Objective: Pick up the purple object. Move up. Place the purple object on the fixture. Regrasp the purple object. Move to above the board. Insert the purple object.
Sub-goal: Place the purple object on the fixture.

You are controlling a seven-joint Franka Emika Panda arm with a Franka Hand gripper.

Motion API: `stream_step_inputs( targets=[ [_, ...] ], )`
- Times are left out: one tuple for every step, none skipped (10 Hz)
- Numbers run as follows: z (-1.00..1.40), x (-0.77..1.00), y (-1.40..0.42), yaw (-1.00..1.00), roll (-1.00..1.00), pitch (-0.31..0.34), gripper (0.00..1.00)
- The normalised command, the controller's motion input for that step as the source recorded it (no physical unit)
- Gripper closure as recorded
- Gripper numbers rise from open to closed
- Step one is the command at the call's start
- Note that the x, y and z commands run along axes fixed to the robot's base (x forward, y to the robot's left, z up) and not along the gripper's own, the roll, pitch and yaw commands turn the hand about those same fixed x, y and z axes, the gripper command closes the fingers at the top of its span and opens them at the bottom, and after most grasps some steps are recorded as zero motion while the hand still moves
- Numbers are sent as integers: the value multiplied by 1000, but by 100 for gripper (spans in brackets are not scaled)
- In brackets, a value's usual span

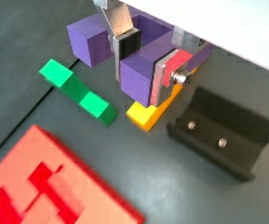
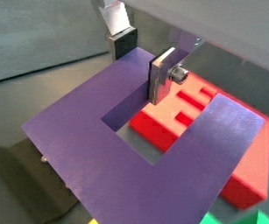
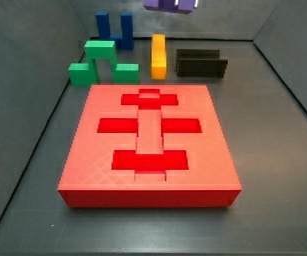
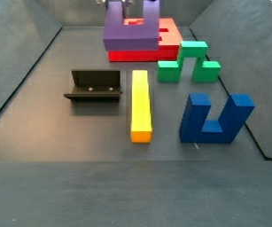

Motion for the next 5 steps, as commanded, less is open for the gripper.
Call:
stream_step_inputs(
  targets=[
    [0,840,0,0,-931,103,100],
    [-6,843,0,0,-909,57,100],
    [-203,851,34,0,-843,0,100],
    [-394,889,97,0,-657,-71,100],
    [-383,940,123,29,-517,-46,100]
  ],
)
